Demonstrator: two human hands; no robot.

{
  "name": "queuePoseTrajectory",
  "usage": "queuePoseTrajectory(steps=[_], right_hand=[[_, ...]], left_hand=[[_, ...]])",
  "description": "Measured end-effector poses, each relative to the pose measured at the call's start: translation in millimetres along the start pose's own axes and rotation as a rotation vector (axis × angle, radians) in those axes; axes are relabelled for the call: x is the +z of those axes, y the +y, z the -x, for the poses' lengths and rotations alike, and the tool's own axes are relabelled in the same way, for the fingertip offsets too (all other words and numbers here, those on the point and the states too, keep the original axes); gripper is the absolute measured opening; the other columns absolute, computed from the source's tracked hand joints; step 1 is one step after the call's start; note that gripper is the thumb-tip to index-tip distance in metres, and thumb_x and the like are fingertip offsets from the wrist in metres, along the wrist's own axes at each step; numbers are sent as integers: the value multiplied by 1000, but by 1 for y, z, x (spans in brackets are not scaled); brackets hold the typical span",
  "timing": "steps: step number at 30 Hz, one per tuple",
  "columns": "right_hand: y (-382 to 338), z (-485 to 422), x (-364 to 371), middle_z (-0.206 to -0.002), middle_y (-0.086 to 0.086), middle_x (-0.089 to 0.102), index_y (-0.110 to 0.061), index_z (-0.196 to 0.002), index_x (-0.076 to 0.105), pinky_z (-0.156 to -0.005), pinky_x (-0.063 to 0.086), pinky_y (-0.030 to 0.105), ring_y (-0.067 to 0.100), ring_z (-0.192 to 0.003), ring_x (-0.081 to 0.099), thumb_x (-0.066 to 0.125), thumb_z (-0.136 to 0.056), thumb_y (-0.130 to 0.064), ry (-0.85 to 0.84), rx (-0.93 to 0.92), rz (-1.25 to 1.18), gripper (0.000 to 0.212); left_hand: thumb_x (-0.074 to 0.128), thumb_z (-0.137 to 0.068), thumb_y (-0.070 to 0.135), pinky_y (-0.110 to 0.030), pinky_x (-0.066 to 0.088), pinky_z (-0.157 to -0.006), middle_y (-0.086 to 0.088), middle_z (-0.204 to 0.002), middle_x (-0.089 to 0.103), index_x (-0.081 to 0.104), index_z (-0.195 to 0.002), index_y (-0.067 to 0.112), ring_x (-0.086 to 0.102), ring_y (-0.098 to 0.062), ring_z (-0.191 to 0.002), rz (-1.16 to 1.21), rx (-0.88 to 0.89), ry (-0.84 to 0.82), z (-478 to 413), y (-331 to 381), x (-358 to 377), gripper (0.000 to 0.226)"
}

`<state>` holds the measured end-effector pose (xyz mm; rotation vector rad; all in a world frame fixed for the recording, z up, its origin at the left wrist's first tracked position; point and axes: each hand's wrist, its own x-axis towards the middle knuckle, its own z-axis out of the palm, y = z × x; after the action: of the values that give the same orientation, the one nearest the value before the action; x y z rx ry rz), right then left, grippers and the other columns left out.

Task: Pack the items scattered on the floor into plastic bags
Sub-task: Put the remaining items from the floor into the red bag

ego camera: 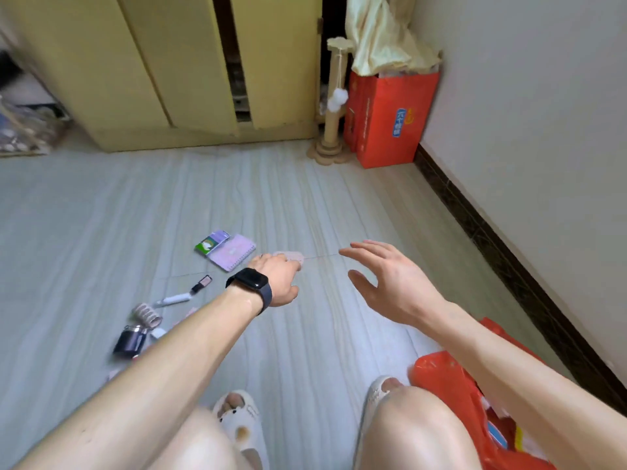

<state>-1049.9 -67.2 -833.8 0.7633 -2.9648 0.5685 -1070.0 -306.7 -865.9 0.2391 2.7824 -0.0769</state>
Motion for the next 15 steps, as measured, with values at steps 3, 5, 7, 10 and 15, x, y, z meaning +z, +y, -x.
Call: queuePoseTrajectory(steps=[3, 5, 7, 10, 15], right_hand=[[-42, -36, 3, -148, -9, 49, -35, -144, 45, -110, 41, 36, 13, -142, 35, 50, -99, -38, -39, -143, 22, 45], [-66, -57, 13, -148, -8, 48, -32, -144, 45, -110, 41, 35, 14, -142, 36, 50, -99, -36, -77, -220, 26, 45], [-85, -77, 27, -148, -9, 48, -31, -145, 45, -109, 41, 34, 15, -142, 36, 51, -99, -35, -118, -283, 37, 46], [-103, -102, 63, -149, -8, 47, -31, -146, 43, -109, 40, 34, 17, -143, 34, 51, -98, -34, -198, -351, 58, 48], [-97, -134, 143, -158, -4, 35, -34, -150, 35, -114, 31, 34, 17, -149, 23, 45, -100, -38, -398, -319, 145, 51]], left_hand=[[51, -91, 43, -38, 40, -99, -6, -138, 51, 43, -142, 28, 49, -31, -125, 40, -161, -22, 33, -66, 12, 54], [51, -90, 44, -38, 39, -101, -4, -142, 48, 42, -143, 29, 48, -31, -128, 103, -270, -42, 53, -108, 29, 55], [53, -89, 45, -38, 41, -103, -4, -141, 50, 42, -142, 30, 49, -30, -127, 169, -376, -73, 71, -143, 52, 56], [54, -86, 48, -37, 43, -103, -3, -141, 49, 47, -138, 31, 47, -28, -129, 267, -512, -122, 89, -179, 98, 55], [51, -81, 46, -37, 47, -95, -3, -132, 54, 53, -125, 30, 56, -27, -116, 393, -613, -245, 81, -202, 180, 47]])
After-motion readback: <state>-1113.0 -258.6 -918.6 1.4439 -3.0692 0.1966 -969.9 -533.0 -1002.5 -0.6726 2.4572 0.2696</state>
